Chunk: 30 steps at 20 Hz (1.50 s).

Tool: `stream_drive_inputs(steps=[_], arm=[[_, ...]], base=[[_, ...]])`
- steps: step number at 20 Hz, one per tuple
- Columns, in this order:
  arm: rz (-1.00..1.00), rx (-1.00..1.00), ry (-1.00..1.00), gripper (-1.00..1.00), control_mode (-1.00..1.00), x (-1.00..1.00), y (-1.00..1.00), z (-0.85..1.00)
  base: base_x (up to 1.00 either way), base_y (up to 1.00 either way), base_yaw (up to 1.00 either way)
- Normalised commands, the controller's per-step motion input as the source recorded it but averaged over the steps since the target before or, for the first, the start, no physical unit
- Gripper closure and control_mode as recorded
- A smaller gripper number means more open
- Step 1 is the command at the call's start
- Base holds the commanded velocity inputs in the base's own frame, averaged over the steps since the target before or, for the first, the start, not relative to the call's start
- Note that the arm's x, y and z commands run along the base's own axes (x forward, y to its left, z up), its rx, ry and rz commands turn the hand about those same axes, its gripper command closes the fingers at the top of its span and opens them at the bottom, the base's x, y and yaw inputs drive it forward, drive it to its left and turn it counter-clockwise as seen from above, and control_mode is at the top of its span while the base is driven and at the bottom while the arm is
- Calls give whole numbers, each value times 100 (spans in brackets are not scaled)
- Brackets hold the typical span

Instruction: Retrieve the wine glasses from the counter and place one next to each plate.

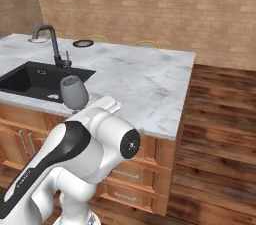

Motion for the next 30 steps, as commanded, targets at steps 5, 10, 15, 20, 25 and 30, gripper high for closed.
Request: stream_drive_inputs(steps=[5, 10, 15, 20, 25, 30], arm=[[0, 0, 0, 100, 100, 0, 0, 0], [0, 0, 0, 100, 100, 0, 0, 0], [0, 0, 0, 100, 100, 0, 0, 0], [0, 0, 0, 100, 100, 0, 0, 0], [0, 0, 0, 100, 100, 0, 0, 0], [0, 0, 0, 100, 100, 0, 0, 0]], base=[[10, -100, 37], [0, -100, 40], [0, -100, 47], [0, -90, 67], [0, -71, 77], [-12, -76, 76]])
